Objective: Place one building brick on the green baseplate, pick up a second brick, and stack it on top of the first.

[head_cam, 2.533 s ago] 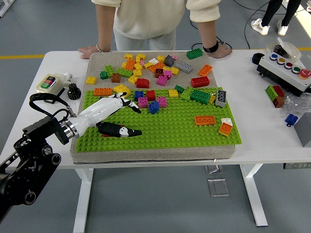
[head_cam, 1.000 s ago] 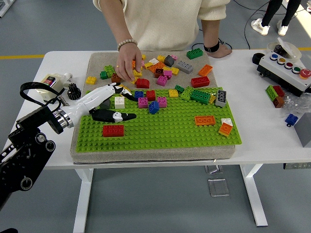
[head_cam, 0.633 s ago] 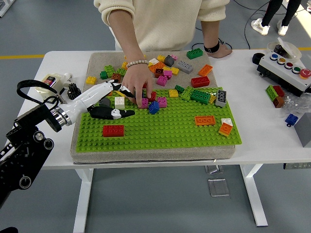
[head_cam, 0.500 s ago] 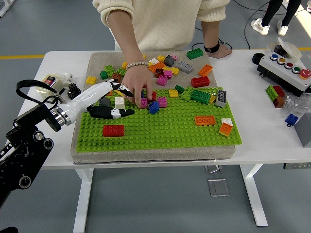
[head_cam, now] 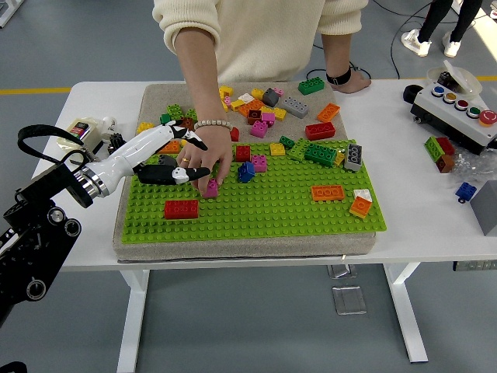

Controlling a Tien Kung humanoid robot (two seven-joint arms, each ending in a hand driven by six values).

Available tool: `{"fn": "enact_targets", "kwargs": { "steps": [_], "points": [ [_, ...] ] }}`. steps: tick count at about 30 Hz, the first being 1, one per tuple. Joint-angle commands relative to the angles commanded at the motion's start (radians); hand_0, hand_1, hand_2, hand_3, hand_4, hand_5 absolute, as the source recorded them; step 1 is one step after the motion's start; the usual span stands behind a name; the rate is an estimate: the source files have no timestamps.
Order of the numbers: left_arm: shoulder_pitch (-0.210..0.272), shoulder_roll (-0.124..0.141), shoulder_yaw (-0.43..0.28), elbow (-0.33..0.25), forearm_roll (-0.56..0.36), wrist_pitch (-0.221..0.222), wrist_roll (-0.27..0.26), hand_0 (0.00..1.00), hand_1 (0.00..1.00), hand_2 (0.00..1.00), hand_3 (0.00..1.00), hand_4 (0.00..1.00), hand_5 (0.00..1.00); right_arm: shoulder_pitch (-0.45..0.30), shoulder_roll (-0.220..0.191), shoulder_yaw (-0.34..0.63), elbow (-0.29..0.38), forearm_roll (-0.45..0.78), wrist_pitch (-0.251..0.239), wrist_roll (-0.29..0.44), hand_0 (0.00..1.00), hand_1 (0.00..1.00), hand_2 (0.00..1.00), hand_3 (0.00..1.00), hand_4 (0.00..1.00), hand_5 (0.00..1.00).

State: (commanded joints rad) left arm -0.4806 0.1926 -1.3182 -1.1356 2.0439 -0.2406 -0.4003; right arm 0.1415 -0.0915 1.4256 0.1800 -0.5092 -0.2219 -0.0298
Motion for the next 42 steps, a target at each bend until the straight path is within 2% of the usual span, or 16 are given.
{"fn": "enact_targets", "kwargs": {
  "steps": [9, 10, 15, 16, 21, 22, 27, 28, 33, 34, 39, 40, 42],
  "points": [
    [0.007, -0.005, 0.002, 0.012, 0.031, 0.004, -0.006, 0.998, 0.756, 0.707, 0.626, 0.924, 0.700, 0.000, 0.001, -0.007, 0.000, 0.002, -0.003, 0.000, 0.743, 0.664, 0.713, 0.599, 0.915, 0.502],
    [0.008, -0.007, 0.001, 0.016, 0.036, 0.003, -0.007, 0.975, 0.745, 0.707, 0.615, 0.982, 0.539, -0.001, 0.002, -0.006, 0.000, 0.003, -0.004, 0.001, 0.743, 0.664, 0.713, 0.600, 0.917, 0.505],
    [0.012, -0.011, -0.009, 0.024, 0.054, 0.003, -0.014, 0.975, 0.745, 0.707, 0.615, 0.982, 0.539, -0.001, 0.003, -0.001, 0.000, 0.006, -0.004, 0.003, 0.743, 0.664, 0.713, 0.600, 0.917, 0.505],
    [0.013, -0.012, -0.011, 0.024, 0.055, 0.002, -0.015, 0.838, 0.734, 0.708, 0.662, 0.977, 0.407, -0.001, 0.003, -0.001, 0.000, 0.006, -0.004, 0.003, 0.743, 0.664, 0.713, 0.600, 0.917, 0.506],
    [0.019, -0.018, -0.036, 0.019, 0.054, 0.005, -0.015, 0.838, 0.734, 0.708, 0.662, 0.977, 0.407, -0.003, 0.003, 0.002, 0.000, 0.006, -0.004, 0.003, 0.743, 0.664, 0.713, 0.600, 0.917, 0.506],
    [0.019, -0.018, -0.038, 0.019, 0.053, 0.005, -0.015, 0.790, 0.721, 0.728, 0.736, 0.982, 0.354, -0.003, 0.003, 0.002, 0.000, 0.006, -0.004, 0.003, 0.743, 0.664, 0.713, 0.600, 0.918, 0.507],
    [0.022, -0.019, -0.052, 0.017, 0.045, 0.011, -0.014, 0.790, 0.721, 0.728, 0.736, 0.982, 0.354, -0.004, 0.003, 0.003, 0.000, 0.007, -0.004, 0.003, 0.743, 0.664, 0.713, 0.600, 0.918, 0.507],
    [0.022, -0.020, -0.053, 0.017, 0.046, 0.010, -0.014, 0.774, 0.726, 0.732, 0.787, 0.993, 0.299, -0.004, 0.003, 0.002, 0.000, 0.007, -0.004, 0.003, 0.743, 0.664, 0.713, 0.600, 0.918, 0.509],
    [0.022, -0.021, -0.055, 0.019, 0.063, -0.003, -0.013, 0.774, 0.726, 0.732, 0.787, 0.993, 0.299, -0.002, 0.002, 0.002, 0.000, 0.010, -0.006, 0.004, 0.743, 0.664, 0.713, 0.600, 0.918, 0.509],
    [0.021, -0.022, -0.056, 0.021, 0.070, -0.007, -0.011, 0.756, 0.719, 0.735, 0.790, 0.981, 0.188, -0.002, 0.002, 0.002, 0.000, 0.010, -0.007, 0.005, 0.743, 0.664, 0.713, 0.599, 0.918, 0.509],
    [0.014, -0.028, -0.048, 0.031, 0.100, -0.015, -0.008, 0.756, 0.719, 0.735, 0.790, 0.981, 0.188, -0.001, 0.002, 0.001, 0.000, 0.012, -0.006, 0.007, 0.743, 0.664, 0.713, 0.599, 0.918, 0.509],
    [0.013, -0.030, -0.044, 0.034, 0.107, -0.015, -0.008, 0.738, 0.700, 0.725, 0.772, 0.941, 0.093, -0.002, 0.003, 0.001, 0.000, 0.012, -0.005, 0.008, 0.743, 0.664, 0.713, 0.600, 0.919, 0.508],
    [0.008, -0.036, -0.037, 0.041, 0.118, -0.011, -0.006, 0.738, 0.700, 0.725, 0.772, 0.941, 0.093, -0.002, 0.003, 0.000, 0.000, 0.014, -0.004, 0.009, 0.743, 0.664, 0.713, 0.600, 0.919, 0.508]
  ]
}}
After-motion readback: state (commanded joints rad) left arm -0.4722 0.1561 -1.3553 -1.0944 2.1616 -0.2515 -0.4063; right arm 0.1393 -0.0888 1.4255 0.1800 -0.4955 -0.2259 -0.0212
